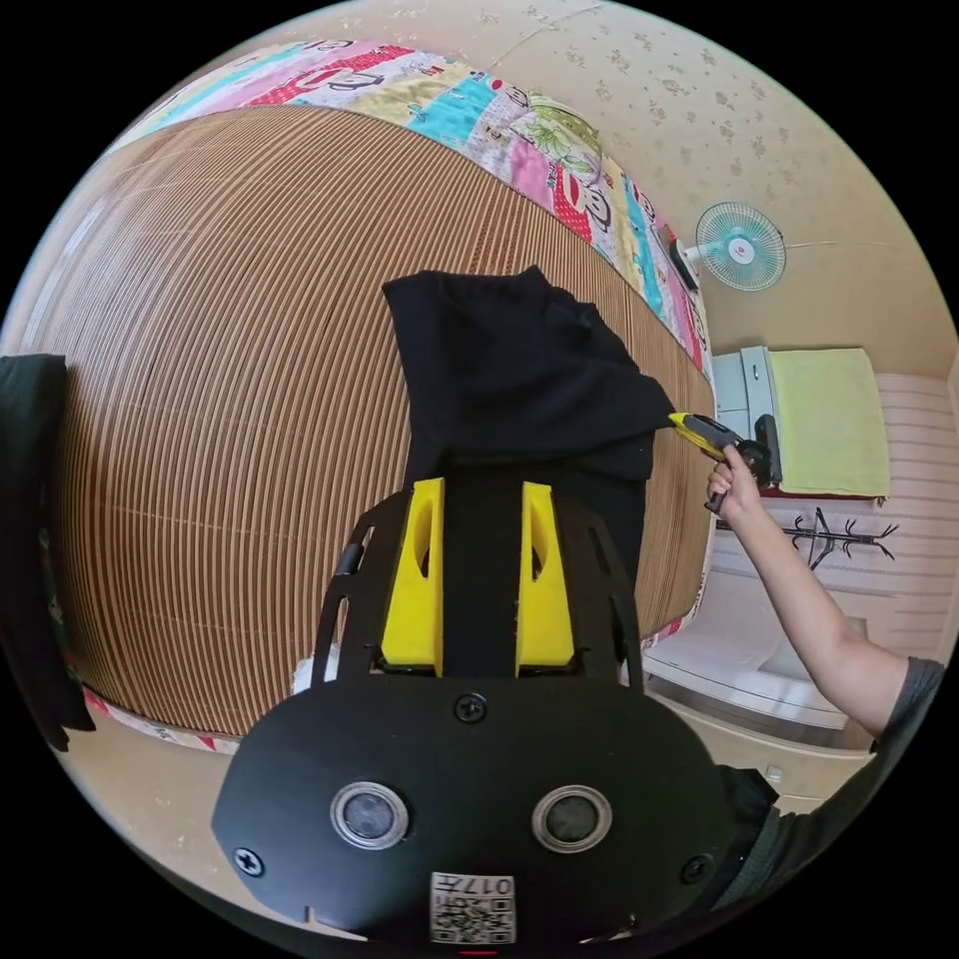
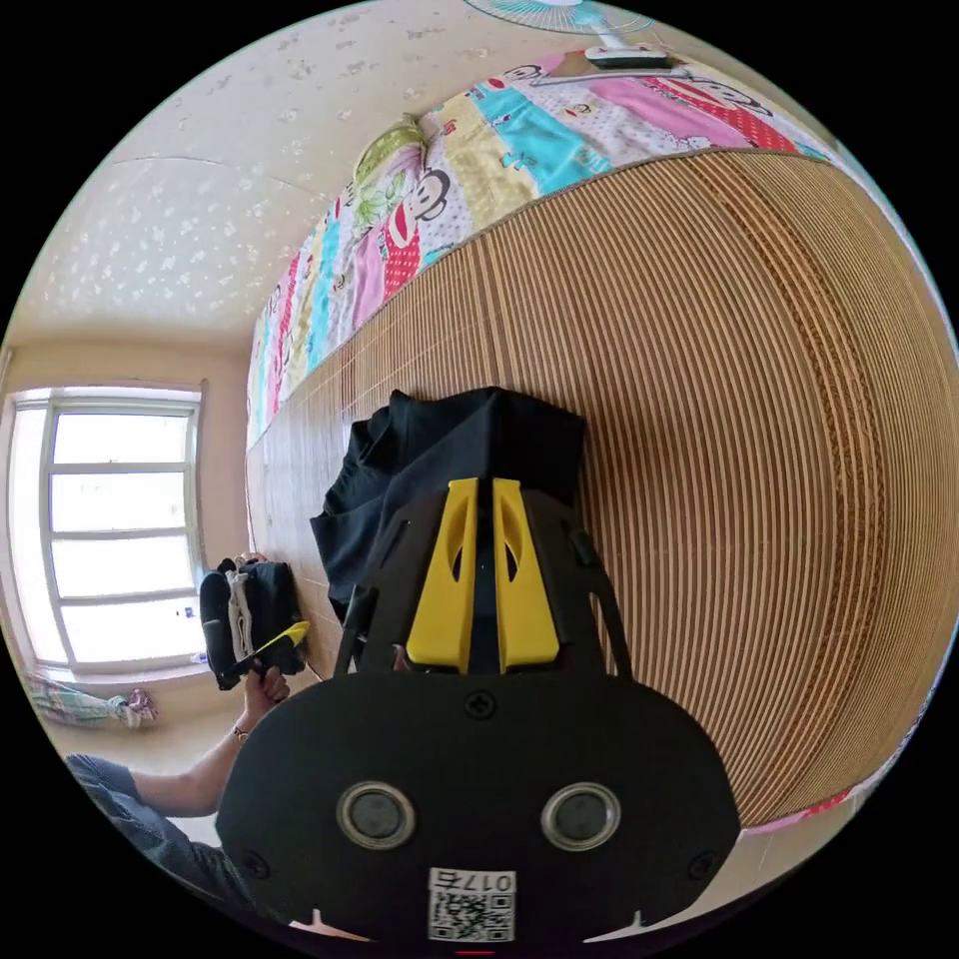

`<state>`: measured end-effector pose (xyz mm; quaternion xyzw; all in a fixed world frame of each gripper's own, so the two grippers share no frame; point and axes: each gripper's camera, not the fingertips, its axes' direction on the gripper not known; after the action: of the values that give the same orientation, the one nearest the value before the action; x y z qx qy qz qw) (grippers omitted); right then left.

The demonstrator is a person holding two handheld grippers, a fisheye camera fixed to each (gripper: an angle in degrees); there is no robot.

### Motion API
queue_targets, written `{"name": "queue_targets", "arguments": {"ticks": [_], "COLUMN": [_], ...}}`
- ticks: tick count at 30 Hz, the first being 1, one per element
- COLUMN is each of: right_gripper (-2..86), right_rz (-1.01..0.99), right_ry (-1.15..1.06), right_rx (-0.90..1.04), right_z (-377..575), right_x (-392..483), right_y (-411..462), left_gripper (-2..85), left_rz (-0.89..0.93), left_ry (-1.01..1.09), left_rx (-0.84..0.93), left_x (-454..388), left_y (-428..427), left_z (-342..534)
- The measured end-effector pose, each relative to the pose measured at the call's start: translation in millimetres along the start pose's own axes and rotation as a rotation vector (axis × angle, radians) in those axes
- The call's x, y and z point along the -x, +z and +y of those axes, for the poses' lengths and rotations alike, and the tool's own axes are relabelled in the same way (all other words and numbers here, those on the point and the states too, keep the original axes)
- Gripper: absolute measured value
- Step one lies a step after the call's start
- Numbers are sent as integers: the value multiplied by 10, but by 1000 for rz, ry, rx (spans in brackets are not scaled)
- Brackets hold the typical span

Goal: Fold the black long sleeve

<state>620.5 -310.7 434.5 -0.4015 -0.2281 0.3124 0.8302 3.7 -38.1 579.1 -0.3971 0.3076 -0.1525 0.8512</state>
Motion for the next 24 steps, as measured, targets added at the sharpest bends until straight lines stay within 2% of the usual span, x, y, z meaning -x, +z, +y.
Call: {"name": "queue_targets", "arguments": {"ticks": [3, 5, 8, 12, 17, 21, 24], "right_gripper": [27, 26, 33, 58, 70, 69, 71], "right_rz": [50, 144, 185, 78, 144, 221, 140], "right_ry": [12, 52, 96, 31, 13, 0, 69], "right_rx": [3, 126, 202, 303, 535, 666, 702], "right_z": [125, 177, 376, 797, 1672, 2162, 2414], "right_x": [-159, -413, -703, -917, -1300, -1526, -1761], "right_y": [-42, 165, 243, 234, 253, 272, 286], "left_gripper": [114, 115, 121, 124, 122, 120, 118], "left_rz": [-25, -28, -48, -48, -117, -26, -17], "left_ry": [-25, -43, -37, 83, 226, 163, 91], "left_rx": [45, 87, 168, 344, 514, 598, 622], "left_x": [215, 355, 542, 608, 588, 855, 1036], "left_y": [-9, 28, 70, 115, 126, 68, 14], "left_z": [223, 356, 585, 926, 1388, 1641, 1736]}}
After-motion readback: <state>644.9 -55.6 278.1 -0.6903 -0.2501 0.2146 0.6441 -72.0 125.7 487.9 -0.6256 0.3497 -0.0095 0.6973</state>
